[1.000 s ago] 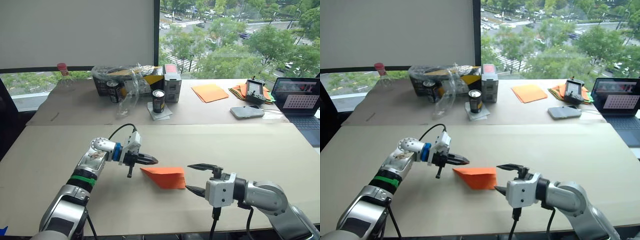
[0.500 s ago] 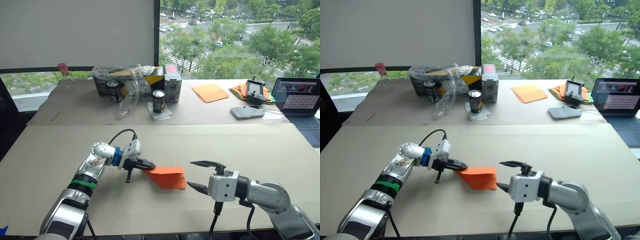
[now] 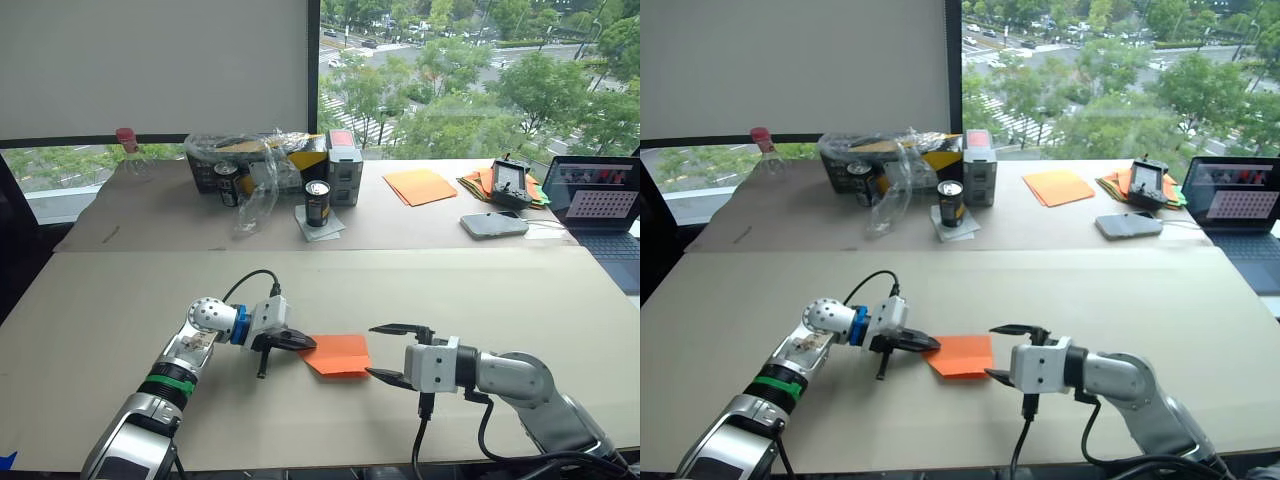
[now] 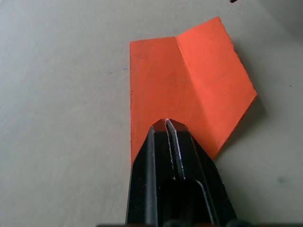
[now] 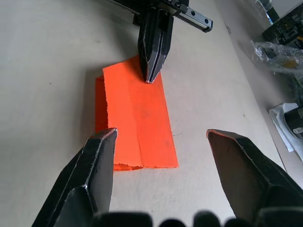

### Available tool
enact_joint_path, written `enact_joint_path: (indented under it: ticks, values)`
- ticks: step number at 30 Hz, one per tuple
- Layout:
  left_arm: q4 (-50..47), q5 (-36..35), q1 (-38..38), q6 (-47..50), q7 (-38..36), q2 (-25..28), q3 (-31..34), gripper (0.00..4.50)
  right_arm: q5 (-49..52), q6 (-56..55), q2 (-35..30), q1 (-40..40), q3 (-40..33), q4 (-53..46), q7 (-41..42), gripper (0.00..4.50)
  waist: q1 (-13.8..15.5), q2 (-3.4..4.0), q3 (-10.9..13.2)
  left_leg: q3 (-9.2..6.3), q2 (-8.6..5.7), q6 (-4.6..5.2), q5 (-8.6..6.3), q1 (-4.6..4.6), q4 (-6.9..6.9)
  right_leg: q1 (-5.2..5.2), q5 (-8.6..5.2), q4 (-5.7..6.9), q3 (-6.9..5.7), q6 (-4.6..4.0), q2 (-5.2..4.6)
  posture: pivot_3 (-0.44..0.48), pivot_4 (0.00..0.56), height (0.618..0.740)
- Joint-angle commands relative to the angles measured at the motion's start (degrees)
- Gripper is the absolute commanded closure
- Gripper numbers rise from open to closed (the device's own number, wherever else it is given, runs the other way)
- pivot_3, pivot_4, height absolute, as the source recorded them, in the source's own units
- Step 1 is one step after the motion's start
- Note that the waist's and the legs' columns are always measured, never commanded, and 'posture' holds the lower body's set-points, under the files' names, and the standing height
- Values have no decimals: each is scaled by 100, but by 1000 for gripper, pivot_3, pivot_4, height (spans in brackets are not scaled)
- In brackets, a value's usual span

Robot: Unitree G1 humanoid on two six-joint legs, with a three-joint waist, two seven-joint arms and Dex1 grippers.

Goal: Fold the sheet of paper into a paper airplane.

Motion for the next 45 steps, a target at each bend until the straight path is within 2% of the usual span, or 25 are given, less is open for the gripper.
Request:
enact_joint_path:
  ticks: [1,6,10,13,15,18,20,21,29,39,45]
  values:
    - [3,107,95,111,-15,145,-44,4487,-123,-339,-7,-170,80,100,-1,1126,-1,0,0,0,1,0,0,0,0,0,0,1,0,0,1,0,150,740]
    - [-21,109,106,142,-23,178,-51,4487,-309,-644,144,-578,352,686,18,1126,-14,1,0,2,3,0,0,9,0,5,0,3,1,0,4,0,150,740]
    - [-57,109,128,148,-34,198,-57,4487,-65,-630,254,-905,361,945,118,1126,-13,1,0,0,3,0,0,10,-1,5,0,3,4,0,4,0,150,740]
    - [-66,129,136,117,-66,215,-91,4500,616,-81,390,-1056,290,985,447,1926,-12,1,0,-2,4,0,0,10,-1,4,0,3,3,0,4,0,150,740]
    - [-73,144,144,96,-75,220,-112,4500,902,170,411,-1127,277,997,645,2660,-11,1,0,-4,5,0,0,10,-2,5,0,3,3,0,4,0,150,740]
    - [-55,162,143,67,-44,179,-136,4500,1762,1856,417,-1557,310,1204,1308,3692,-11,1,-1,-3,4,0,0,10,0,6,0,2,5,-1,4,0,150,740]
    - [-48,167,144,62,-26,159,-140,4500,1958,2339,522,-1790,275,1383,1396,4354,-12,2,-1,-4,5,0,0,13,0,9,1,2,5,-1,4,0,150,740]
    - [-49,170,154,58,-14,147,-146,4500,1954,2471,515,-1915,332,1542,1532,4438,-11,2,-1,-5,5,0,0,14,-1,9,1,2,4,-1,4,0,150,740]
    - [-184,177,266,64,121,124,-167,4500,2207,3947,698,-2863,555,2676,2359,4438,-2,4,-2,-7,3,1,-1,10,-3,4,1,3,3,-1,1,0,150,740]
    - [-461,127,446,216,324,170,-86,4500,1905,4206,1073,-3592,770,4039,2765,4438,-5,7,-4,-6,3,0,-1,4,-3,-8,2,7,4,0,-1,0,150,740]
    - [-886,-168,578,644,474,192,142,4500,1484,3863,1170,-3762,969,4607,2901,4438,-10,11,-6,-7,0,0,-1,-1,-2,-12,2,7,4,0,-4,0,150,740]
